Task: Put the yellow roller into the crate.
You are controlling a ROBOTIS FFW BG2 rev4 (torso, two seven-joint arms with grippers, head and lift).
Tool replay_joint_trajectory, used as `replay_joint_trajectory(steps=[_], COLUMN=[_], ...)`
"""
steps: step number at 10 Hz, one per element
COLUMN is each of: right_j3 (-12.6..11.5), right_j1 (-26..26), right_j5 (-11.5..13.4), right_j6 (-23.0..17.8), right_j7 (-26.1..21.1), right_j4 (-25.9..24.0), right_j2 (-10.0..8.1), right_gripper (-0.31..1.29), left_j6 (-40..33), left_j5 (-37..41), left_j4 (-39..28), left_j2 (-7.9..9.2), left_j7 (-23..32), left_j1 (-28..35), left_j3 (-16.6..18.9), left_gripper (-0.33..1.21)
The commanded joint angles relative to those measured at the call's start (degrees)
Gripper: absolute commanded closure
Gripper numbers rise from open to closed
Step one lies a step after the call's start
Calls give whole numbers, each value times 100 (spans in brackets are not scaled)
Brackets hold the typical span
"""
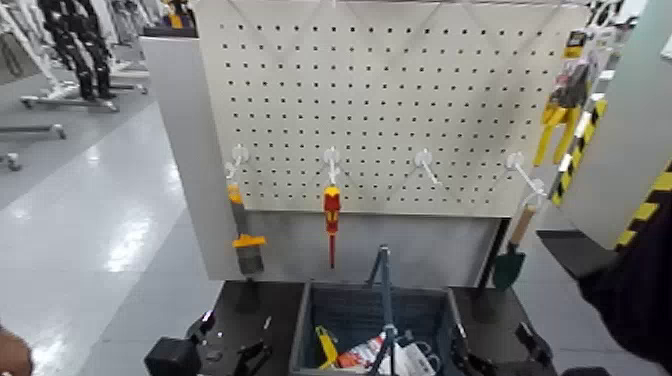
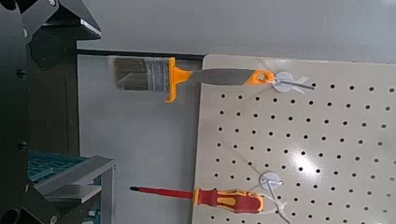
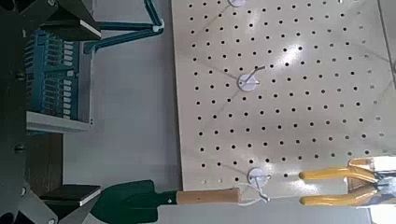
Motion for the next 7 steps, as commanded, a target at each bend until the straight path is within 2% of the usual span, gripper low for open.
replay_joint_trajectory(steps=[1,3,7], right_j3=[67,93,181], right_j1=[176,264,281], right_j5=[179,320,390], right_j6=[-446,-517,-648], right_j7=[-300,-353,-520], right_j4=[90,81,125], right_j2=[46,73,82], right_gripper=[14,13,13], left_j6=[2,2,-7], left_j5=[0,0,0], left_j4=[0,0,-18], left_j2=[9,18,18], left_j7=[-1,-1,-1], left_j1=[4,12,30], left_j3=[0,9,36], left_gripper=[14,14,14])
